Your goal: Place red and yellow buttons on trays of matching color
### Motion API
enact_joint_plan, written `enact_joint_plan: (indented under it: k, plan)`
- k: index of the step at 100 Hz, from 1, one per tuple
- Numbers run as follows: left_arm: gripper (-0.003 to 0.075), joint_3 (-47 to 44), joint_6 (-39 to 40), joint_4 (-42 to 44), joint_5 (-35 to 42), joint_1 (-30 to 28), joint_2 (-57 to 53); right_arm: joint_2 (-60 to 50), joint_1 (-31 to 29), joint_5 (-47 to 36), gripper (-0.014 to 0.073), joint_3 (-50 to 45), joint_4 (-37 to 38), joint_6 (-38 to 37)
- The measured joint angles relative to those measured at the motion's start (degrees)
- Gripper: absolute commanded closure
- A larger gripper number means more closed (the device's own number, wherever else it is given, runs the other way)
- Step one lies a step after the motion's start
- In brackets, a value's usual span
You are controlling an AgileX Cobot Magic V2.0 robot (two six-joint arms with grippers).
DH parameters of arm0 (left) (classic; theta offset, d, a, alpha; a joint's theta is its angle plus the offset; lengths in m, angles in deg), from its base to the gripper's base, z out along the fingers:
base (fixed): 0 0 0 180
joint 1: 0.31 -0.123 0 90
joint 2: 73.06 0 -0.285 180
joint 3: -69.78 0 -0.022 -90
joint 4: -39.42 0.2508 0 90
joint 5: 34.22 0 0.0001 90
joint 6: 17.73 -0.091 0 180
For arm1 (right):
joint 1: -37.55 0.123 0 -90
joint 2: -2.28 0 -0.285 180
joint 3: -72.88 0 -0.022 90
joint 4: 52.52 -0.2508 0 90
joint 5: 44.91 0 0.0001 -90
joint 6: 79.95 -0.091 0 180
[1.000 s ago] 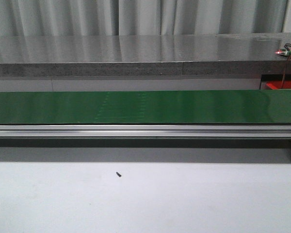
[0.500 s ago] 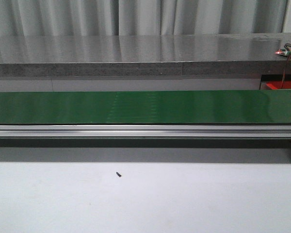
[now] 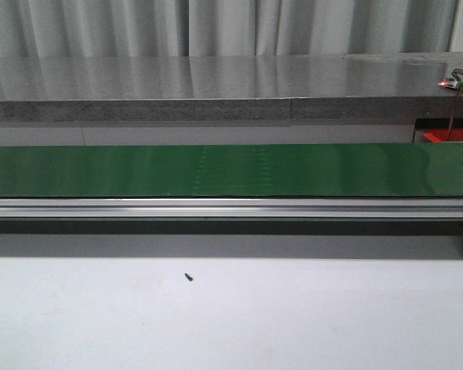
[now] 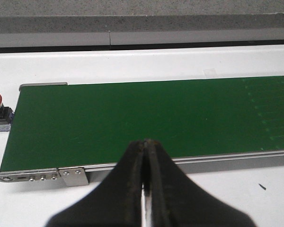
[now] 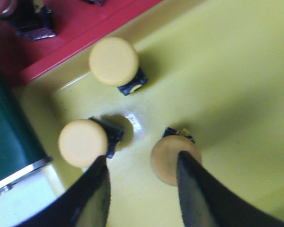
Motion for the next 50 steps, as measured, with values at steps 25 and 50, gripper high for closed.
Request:
enact_joint_plan:
  k: [25, 50]
  plan:
    - [0.074, 0.0, 0.0, 0.0, 0.0, 0.0, -0.02, -6.92, 8.5, 1.8, 0.0657, 0.0, -0.1, 0.14]
    - [0.074, 0.0, 0.0, 0.0, 0.0, 0.0, -0.02, -12.79, 19.4, 2.8, 0.0659, 0.0, -0.1, 0.53]
